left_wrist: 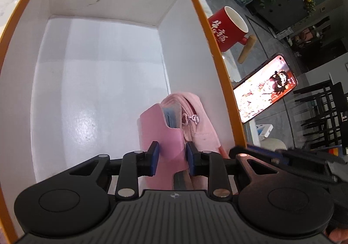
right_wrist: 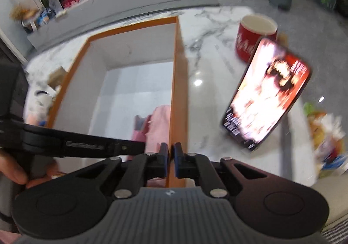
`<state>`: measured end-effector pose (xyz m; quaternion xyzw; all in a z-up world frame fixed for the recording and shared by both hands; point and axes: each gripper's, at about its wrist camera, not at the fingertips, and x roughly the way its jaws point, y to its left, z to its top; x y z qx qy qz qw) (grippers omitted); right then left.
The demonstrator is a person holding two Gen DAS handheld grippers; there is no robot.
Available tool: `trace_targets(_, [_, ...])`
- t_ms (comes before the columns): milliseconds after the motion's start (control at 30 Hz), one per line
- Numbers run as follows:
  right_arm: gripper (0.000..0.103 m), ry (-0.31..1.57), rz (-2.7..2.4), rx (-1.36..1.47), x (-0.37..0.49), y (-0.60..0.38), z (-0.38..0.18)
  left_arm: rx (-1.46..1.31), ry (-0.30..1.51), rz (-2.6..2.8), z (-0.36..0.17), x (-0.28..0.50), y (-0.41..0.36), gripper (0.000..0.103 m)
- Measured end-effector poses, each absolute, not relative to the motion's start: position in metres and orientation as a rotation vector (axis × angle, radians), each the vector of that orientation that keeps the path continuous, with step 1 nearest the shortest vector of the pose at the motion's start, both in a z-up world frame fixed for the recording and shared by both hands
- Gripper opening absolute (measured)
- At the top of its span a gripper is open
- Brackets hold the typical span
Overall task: Organize objects
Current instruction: 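Open both grippers and release the pouch and wallet inside the box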
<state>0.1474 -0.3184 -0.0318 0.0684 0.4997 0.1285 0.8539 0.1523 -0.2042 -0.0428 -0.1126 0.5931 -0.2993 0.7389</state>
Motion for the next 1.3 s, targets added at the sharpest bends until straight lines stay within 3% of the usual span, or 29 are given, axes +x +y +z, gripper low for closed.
trace_targets(267, [0.008,1.034,0.276,0.150,0.140,-0.313,-0.032,-0.189,1.256,-0.648,-0.043,0.144,-0.219,0.033])
trace_targets(600, [0.008,1.035,0.284,0.176,0.140,-0.317,-0.034,0.012,1.197,-0.640,-0.031,0.133,-0.225,0.027])
trace_targets(767, [0.008,1.036,0.285,0.177,0.141,-0.317,-0.034,-0.102,1.228,-0.643,-0.036,0.138,-0.220,0.028])
trace_targets(967, [0.012,1.041,0.293,0.178,0.141,-0.316,-0.033,-0.182,1.241,-0.649,-0.036,0.138,-0.205,0.031])
trace_targets(1133, [0.014,1.024,0.275,0.142,0.139,-0.312,-0.028,-0.188,1.226,-0.650,-0.028,0.135,-0.200,0.040])
trace_targets(1200, [0.022,1.013,0.266,0.127,0.137,-0.311,-0.025,-0.201,1.220,-0.655,-0.025,0.135,-0.198,0.043])
trace_targets(1300, [0.024,0.999,0.259,0.111,0.134,-0.311,-0.020,-0.202,1.209,-0.666,-0.021,0.134,-0.196,0.043])
